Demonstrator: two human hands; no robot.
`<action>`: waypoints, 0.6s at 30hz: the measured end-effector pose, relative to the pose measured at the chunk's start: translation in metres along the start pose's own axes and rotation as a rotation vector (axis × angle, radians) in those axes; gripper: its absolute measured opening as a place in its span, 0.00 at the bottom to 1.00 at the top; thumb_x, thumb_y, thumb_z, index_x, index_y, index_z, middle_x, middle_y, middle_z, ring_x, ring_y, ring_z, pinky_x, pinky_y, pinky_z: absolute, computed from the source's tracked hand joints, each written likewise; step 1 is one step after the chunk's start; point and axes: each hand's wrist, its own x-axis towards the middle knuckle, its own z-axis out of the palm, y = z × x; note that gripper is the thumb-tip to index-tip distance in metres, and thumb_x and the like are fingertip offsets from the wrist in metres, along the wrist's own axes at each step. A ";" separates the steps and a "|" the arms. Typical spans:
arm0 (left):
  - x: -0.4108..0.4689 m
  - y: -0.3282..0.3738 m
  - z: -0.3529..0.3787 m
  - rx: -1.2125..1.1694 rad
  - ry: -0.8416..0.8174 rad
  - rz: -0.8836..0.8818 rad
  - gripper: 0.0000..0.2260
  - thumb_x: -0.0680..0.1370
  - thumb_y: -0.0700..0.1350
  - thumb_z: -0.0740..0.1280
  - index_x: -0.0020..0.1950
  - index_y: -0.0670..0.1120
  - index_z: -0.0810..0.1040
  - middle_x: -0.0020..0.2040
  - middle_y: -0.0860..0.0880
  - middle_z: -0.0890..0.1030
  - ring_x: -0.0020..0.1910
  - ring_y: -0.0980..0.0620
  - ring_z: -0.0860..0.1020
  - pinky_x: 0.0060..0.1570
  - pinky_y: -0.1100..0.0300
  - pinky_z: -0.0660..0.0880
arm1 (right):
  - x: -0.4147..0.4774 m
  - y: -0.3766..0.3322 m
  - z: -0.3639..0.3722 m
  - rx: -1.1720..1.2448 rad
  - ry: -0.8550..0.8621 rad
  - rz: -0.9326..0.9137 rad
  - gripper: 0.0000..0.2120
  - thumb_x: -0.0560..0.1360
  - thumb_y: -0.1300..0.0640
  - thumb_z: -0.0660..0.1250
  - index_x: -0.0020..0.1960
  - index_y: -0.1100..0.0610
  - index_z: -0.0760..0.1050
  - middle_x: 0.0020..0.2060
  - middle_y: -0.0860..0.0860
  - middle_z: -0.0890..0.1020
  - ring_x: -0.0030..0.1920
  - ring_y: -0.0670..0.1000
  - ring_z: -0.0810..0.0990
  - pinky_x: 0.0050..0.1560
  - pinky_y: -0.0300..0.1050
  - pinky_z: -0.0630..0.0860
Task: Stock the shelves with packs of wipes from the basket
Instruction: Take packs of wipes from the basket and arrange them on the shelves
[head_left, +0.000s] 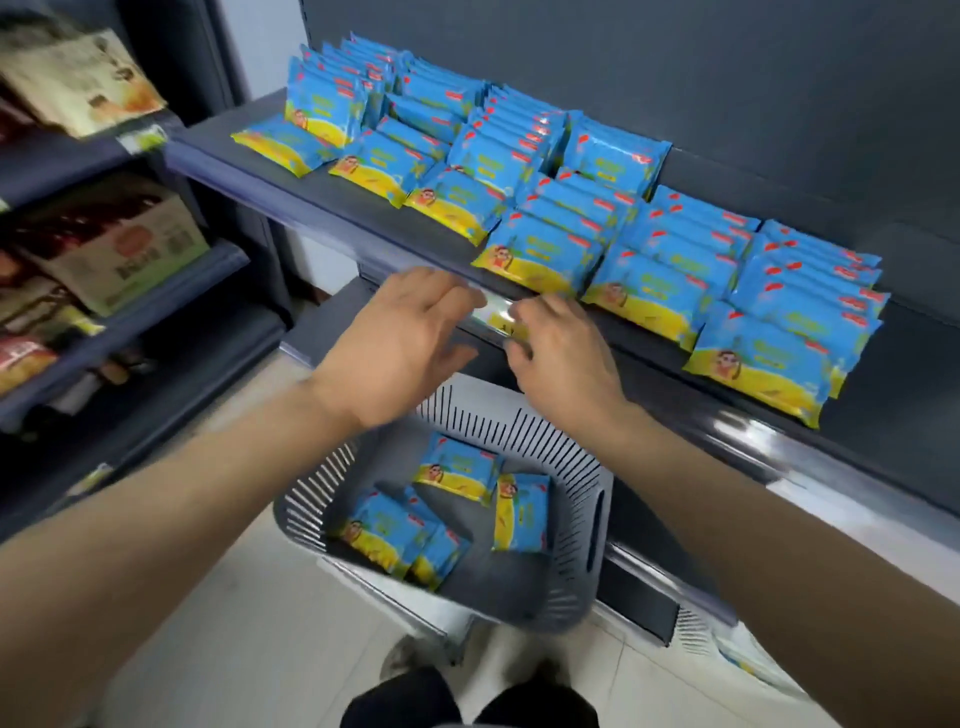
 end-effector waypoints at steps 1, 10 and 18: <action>-0.011 -0.007 0.010 -0.019 -0.063 -0.014 0.19 0.68 0.40 0.74 0.56 0.36 0.77 0.49 0.38 0.79 0.50 0.37 0.78 0.53 0.48 0.72 | -0.004 -0.002 0.019 -0.002 -0.069 0.018 0.13 0.75 0.57 0.64 0.58 0.59 0.74 0.53 0.57 0.77 0.56 0.60 0.74 0.53 0.53 0.71; -0.092 -0.063 0.119 -0.077 -0.624 -0.079 0.21 0.71 0.44 0.69 0.63 0.42 0.73 0.59 0.41 0.75 0.59 0.41 0.73 0.59 0.51 0.66 | -0.047 0.011 0.162 -0.089 -0.532 0.171 0.08 0.76 0.60 0.62 0.53 0.62 0.72 0.50 0.59 0.78 0.52 0.61 0.76 0.45 0.49 0.72; -0.128 -0.084 0.197 0.031 -1.028 -0.063 0.22 0.72 0.45 0.71 0.65 0.45 0.69 0.60 0.44 0.73 0.58 0.42 0.73 0.58 0.51 0.70 | -0.062 0.037 0.251 -0.119 -0.715 0.228 0.22 0.77 0.50 0.63 0.67 0.60 0.67 0.64 0.58 0.71 0.64 0.59 0.69 0.63 0.51 0.68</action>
